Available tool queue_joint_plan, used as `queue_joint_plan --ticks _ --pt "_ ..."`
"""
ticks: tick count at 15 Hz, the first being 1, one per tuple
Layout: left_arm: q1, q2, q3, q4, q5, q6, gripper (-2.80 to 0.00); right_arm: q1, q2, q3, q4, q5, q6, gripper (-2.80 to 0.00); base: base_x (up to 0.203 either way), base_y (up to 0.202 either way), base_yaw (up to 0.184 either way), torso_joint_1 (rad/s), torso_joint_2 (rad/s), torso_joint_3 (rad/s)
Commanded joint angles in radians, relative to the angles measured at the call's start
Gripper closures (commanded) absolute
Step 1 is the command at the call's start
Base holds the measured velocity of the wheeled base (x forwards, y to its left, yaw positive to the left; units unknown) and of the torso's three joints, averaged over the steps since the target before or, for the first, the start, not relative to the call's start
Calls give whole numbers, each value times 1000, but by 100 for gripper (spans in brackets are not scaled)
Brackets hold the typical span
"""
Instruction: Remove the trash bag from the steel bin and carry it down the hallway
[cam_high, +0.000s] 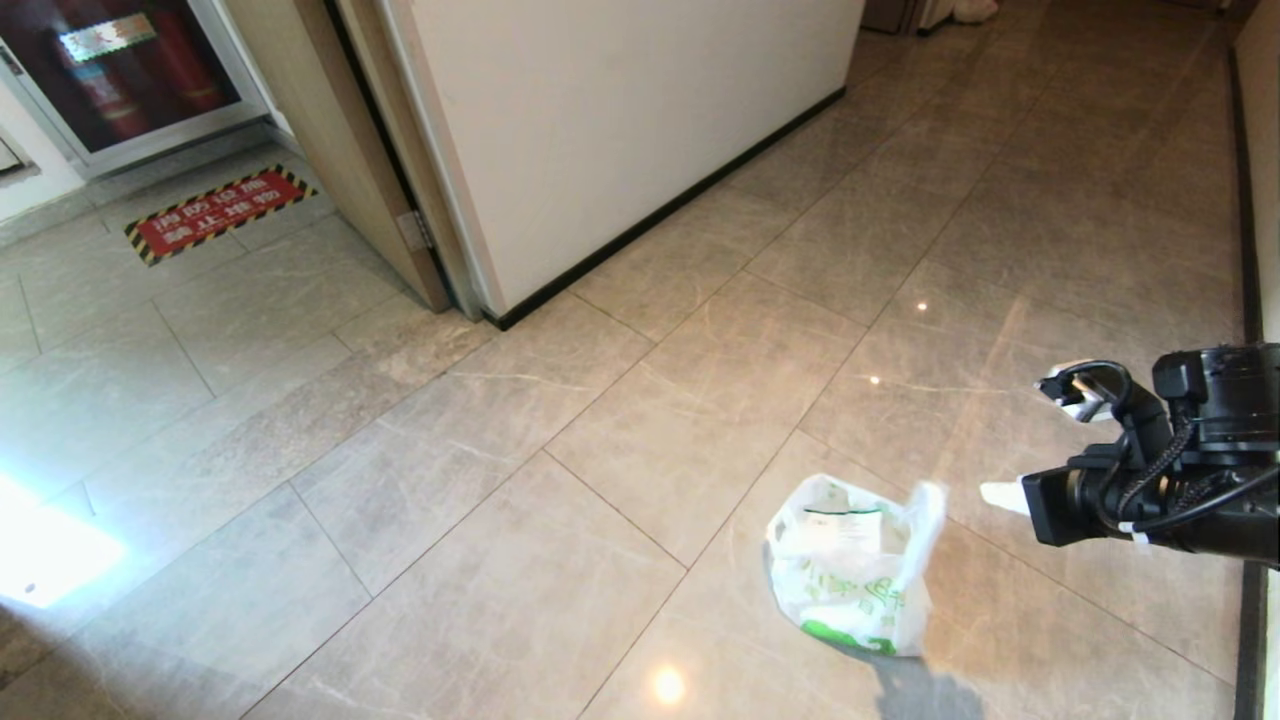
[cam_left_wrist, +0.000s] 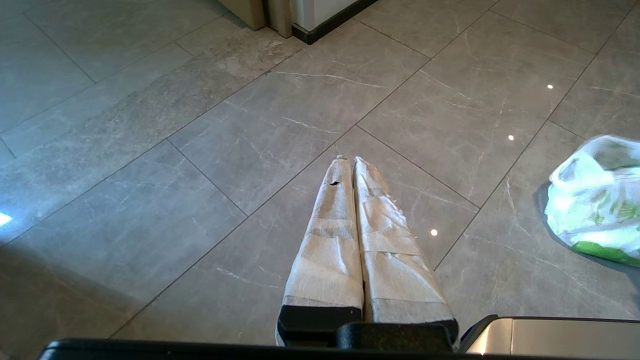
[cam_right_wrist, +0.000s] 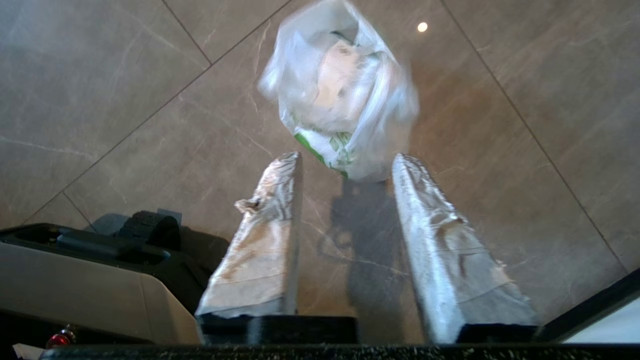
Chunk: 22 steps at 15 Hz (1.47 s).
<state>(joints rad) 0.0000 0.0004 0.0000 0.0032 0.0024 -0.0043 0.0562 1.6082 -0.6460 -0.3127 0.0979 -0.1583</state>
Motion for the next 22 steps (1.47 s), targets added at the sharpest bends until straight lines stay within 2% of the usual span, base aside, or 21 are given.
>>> queue_joint_plan --ticks 1,5,8,11,14,17,20,22 --pt "0 0 0 0 1 0 0 0 32 2 2 4 -7 -280 0 0 0 0 0 0" --pt "0 0 0 0 1 0 0 -10 -90 2 55 -1 -40 -280 0 0 0 0 0 0" --pt "0 0 0 0 1 0 0 -23 -303 -8 237 -1 -53 -280 0 0 0 0 0 0" --pt "0 0 0 0 1 0 0 -27 -591 42 397 -2 -1 -280 0 0 0 0 0 0" --pt "0 0 0 0 1 0 0 -47 -941 170 507 3 73 -280 0 0 0 0 0 0" --pt "0 0 0 0 1 0 0 -69 -1259 355 538 2 90 -280 0 0 0 0 0 0" --pt "0 0 0 0 1 0 0 -69 -1473 534 521 -34 100 -280 0 0 0 0 0 0" --pt "0 0 0 0 1 0 0 -65 -1567 549 513 -56 107 -280 0 0 0 0 0 0"
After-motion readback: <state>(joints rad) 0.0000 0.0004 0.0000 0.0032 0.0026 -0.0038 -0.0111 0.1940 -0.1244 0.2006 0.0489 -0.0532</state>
